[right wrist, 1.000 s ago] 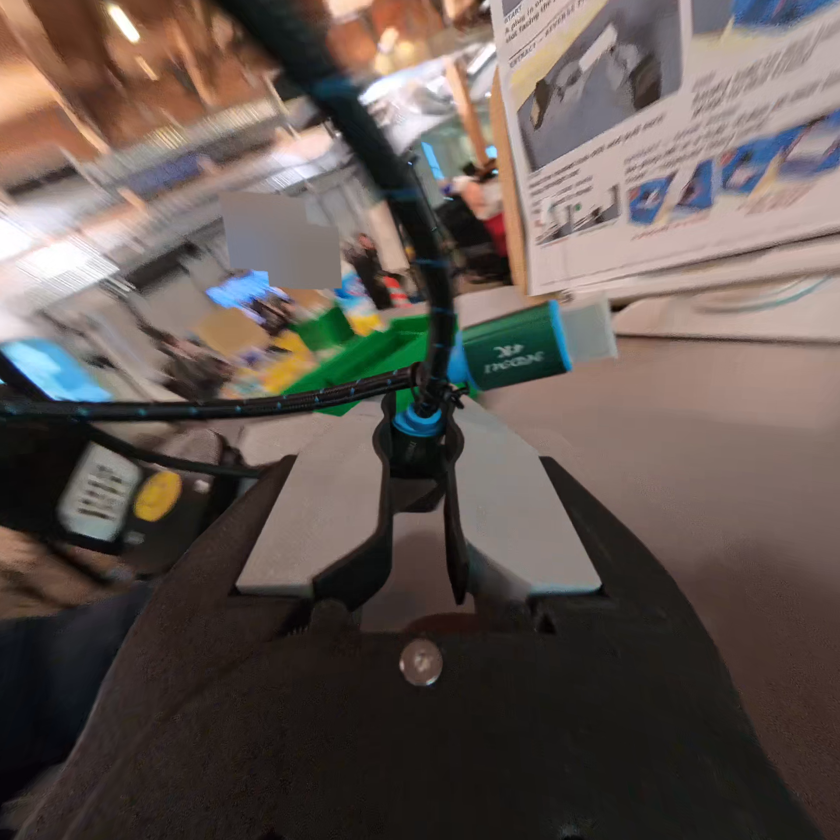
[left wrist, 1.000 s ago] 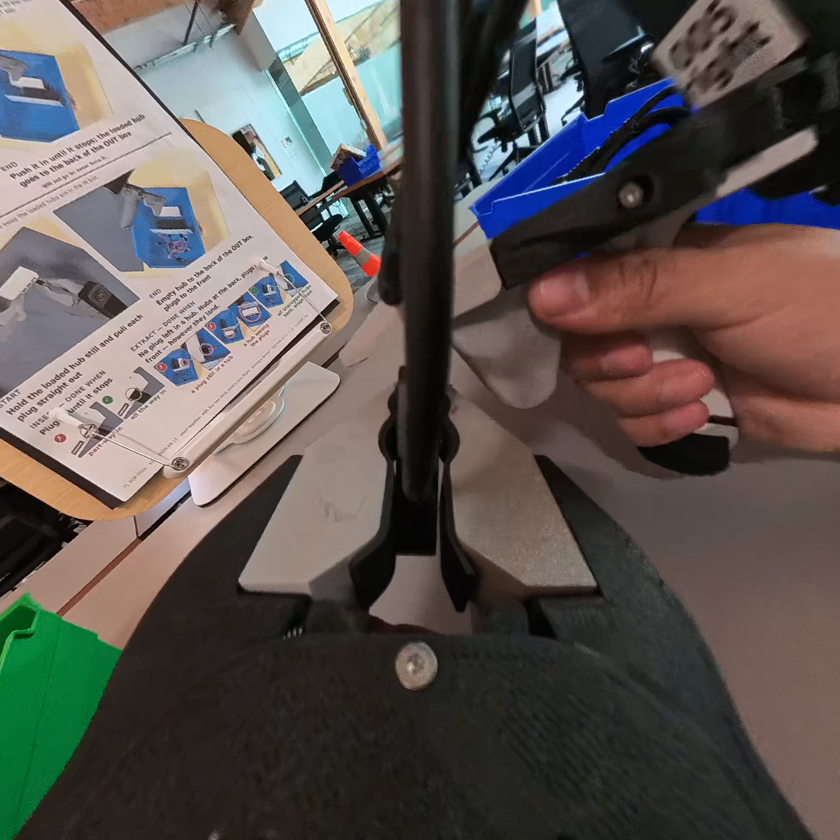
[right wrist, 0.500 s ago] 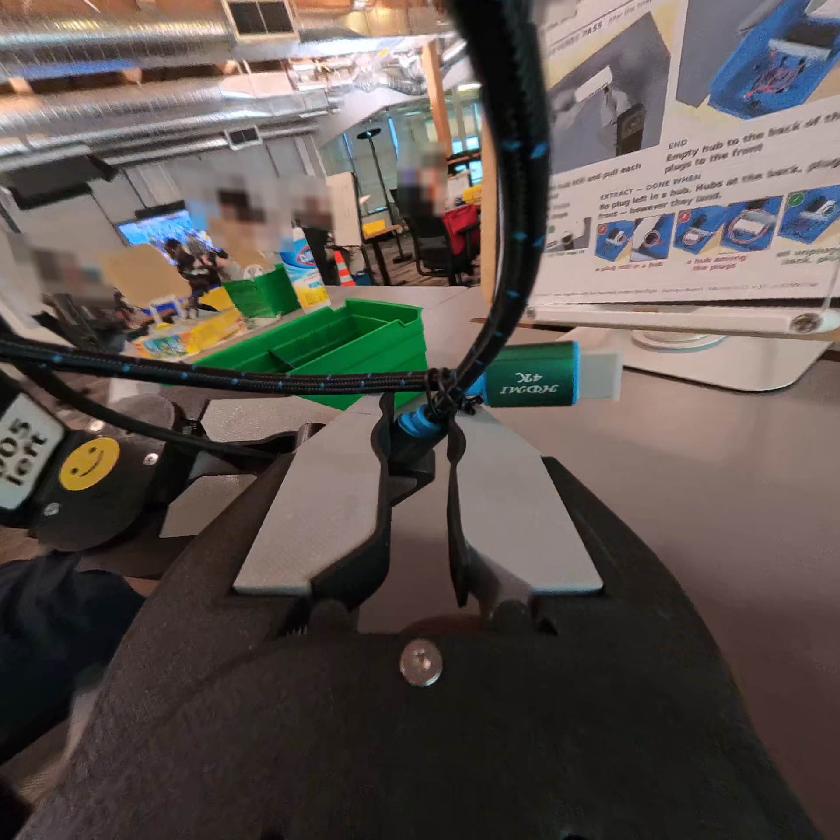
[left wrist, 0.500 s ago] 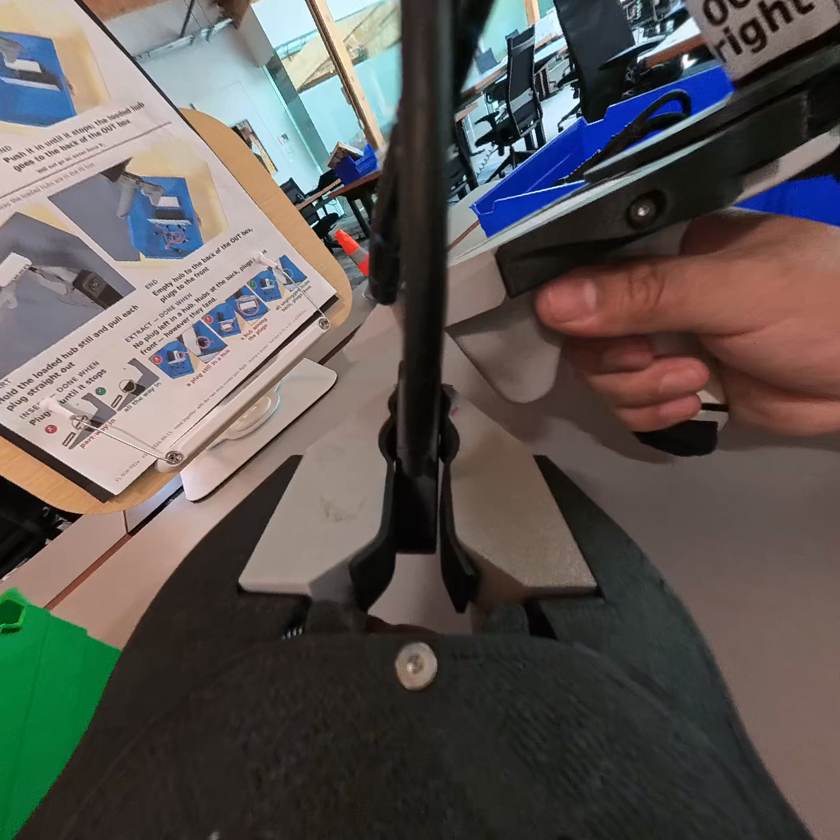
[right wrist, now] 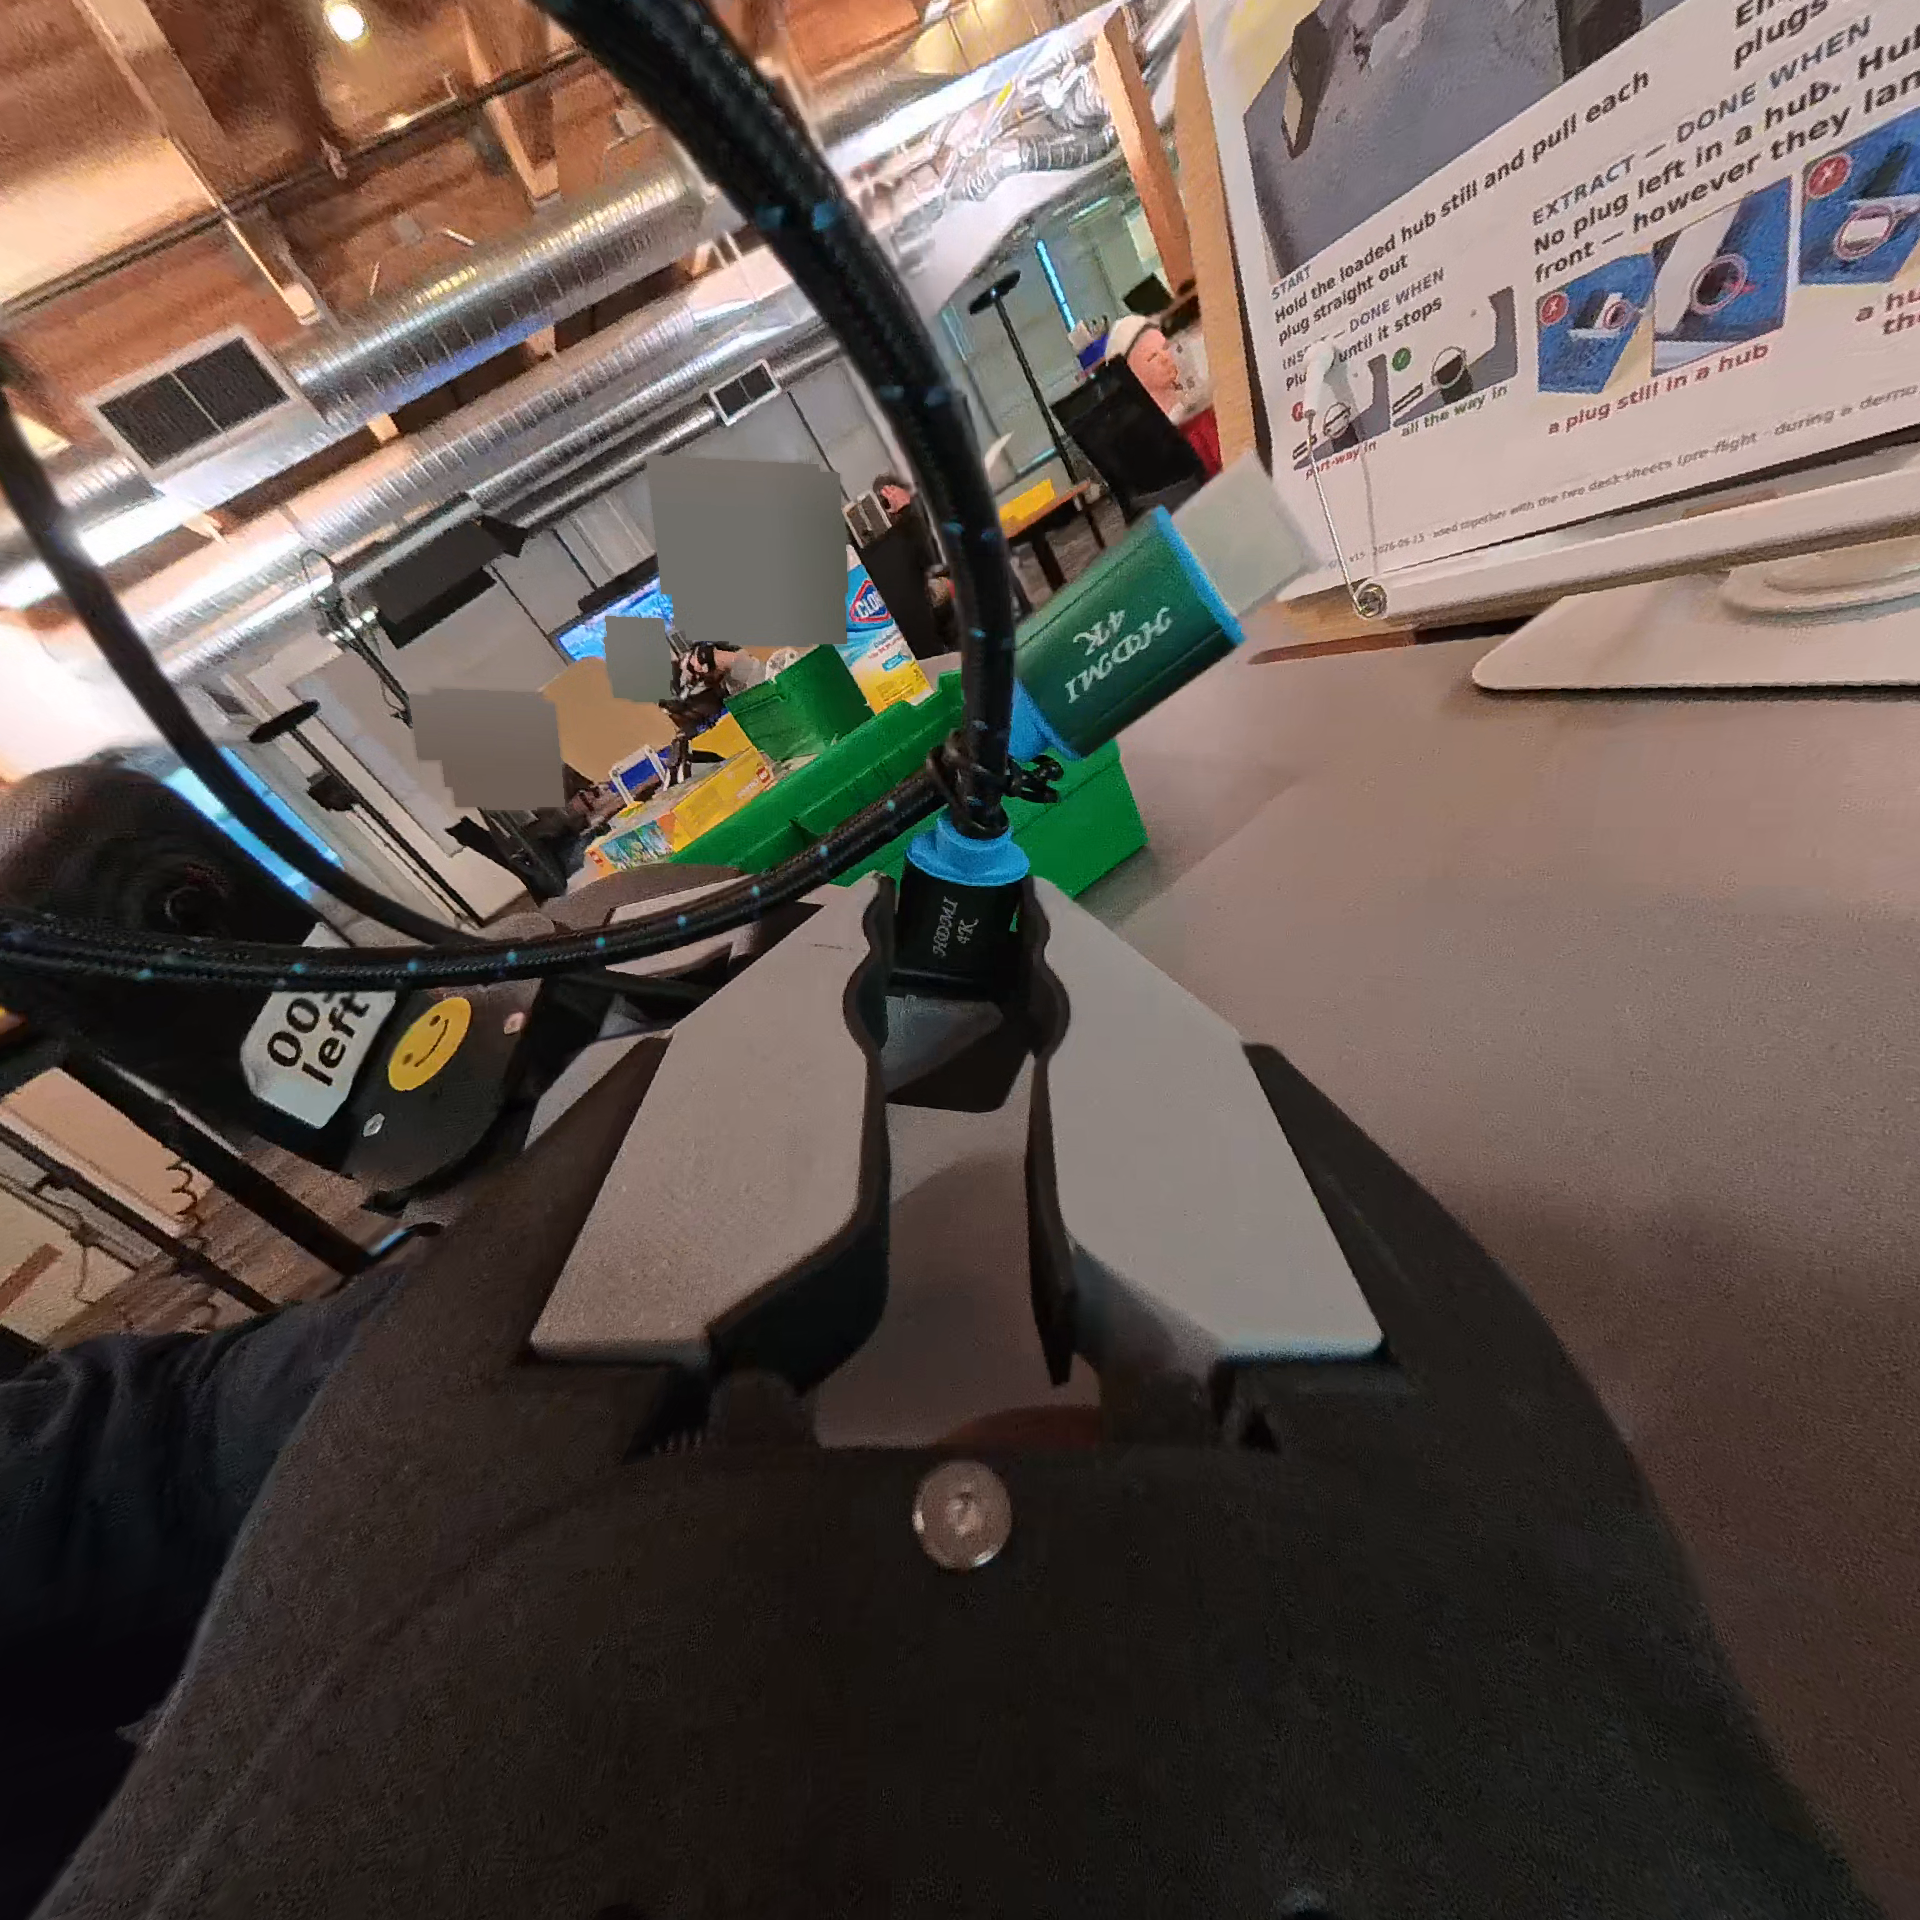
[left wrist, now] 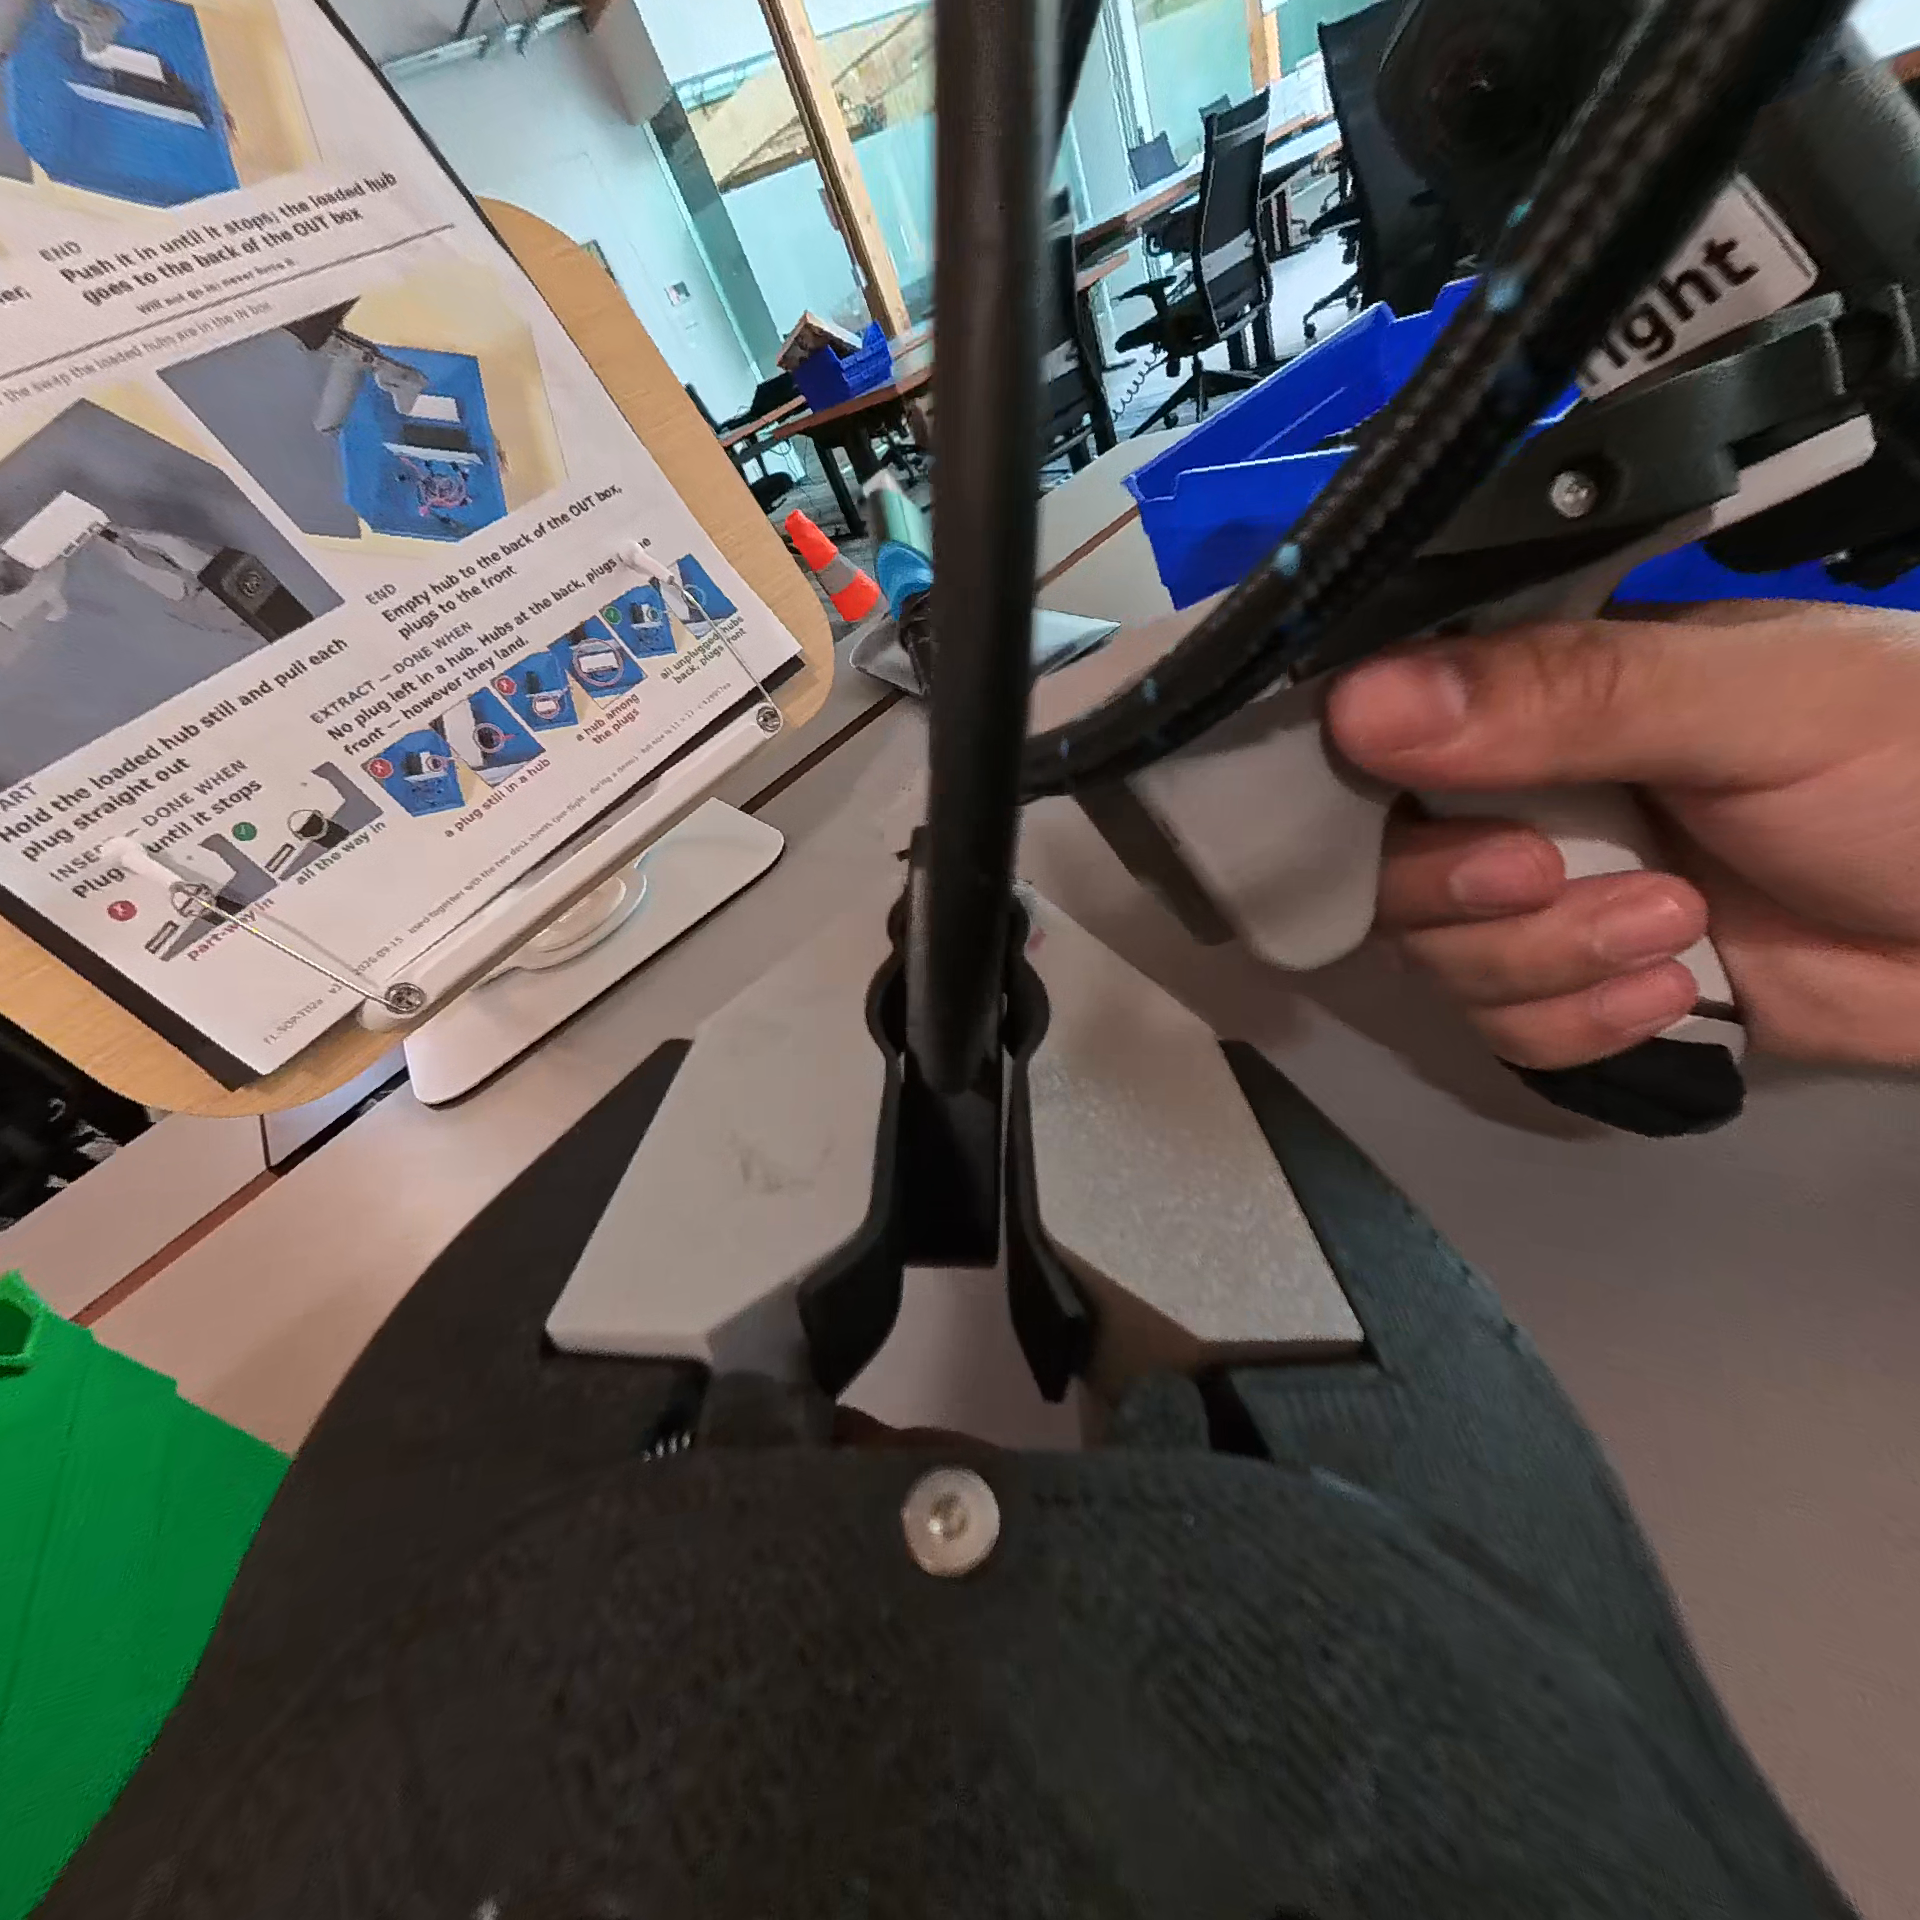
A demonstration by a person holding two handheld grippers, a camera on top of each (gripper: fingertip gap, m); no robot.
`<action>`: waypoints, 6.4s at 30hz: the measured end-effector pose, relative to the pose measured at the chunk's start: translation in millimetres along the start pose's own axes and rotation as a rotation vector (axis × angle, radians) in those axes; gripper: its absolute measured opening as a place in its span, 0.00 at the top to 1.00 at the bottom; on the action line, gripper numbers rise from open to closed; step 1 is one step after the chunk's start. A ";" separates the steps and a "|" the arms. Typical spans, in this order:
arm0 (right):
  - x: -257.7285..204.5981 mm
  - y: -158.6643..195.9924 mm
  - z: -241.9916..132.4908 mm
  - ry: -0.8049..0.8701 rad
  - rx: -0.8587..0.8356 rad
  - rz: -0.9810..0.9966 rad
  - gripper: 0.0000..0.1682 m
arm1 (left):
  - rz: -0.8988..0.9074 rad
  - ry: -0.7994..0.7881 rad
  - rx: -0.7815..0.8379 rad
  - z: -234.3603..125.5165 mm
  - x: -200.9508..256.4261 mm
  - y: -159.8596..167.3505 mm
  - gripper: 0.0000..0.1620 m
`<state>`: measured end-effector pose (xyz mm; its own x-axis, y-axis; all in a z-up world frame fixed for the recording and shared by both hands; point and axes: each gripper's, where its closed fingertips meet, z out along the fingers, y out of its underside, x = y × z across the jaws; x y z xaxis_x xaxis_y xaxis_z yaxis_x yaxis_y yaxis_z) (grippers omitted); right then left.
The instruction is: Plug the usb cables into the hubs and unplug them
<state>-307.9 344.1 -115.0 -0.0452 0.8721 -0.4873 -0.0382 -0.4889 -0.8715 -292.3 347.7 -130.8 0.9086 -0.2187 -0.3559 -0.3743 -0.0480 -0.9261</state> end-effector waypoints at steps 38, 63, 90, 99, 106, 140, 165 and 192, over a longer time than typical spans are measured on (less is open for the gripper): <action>20.1 -37.1 -24.7 0.039 0.152 0.018 0.89 | -0.191 0.085 -0.025 4.0 -7.5 19.1 0.93; 92.4 -83.8 -338.2 0.922 -0.715 -0.244 0.89 | -0.019 0.125 -0.072 7.8 19.8 23.9 0.93; -51.6 -4.9 -25.2 0.079 -0.462 -0.221 0.67 | -0.504 0.941 -0.213 -32.1 123.8 20.2 0.93; -49.2 -30.2 0.0 -0.139 -0.225 0.032 1.00 | -0.452 0.938 -0.280 -32.9 133.5 29.0 0.93; -41.8 -61.7 -45.5 -0.046 -0.166 -0.093 1.00 | -0.512 0.901 -0.221 -26.4 123.0 20.4 0.93; -68.7 -99.5 -141.6 0.225 -0.438 -0.653 0.77 | -0.172 0.679 -0.338 -12.0 106.6 55.7 0.93; -19.1 35.3 -90.2 -0.086 -0.696 -0.621 1.00 | -0.296 0.815 -0.173 -28.2 106.7 21.1 0.93; -11.7 -68.4 -128.8 0.144 -0.445 -0.623 0.94 | -0.475 0.840 -0.142 -28.2 101.7 7.8 0.86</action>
<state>-176.2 370.0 -56.8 -0.0157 0.9922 0.1239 0.3917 0.1201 -0.9122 -208.1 297.6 -170.7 0.5627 -0.7673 0.3075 -0.0720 -0.4160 -0.9065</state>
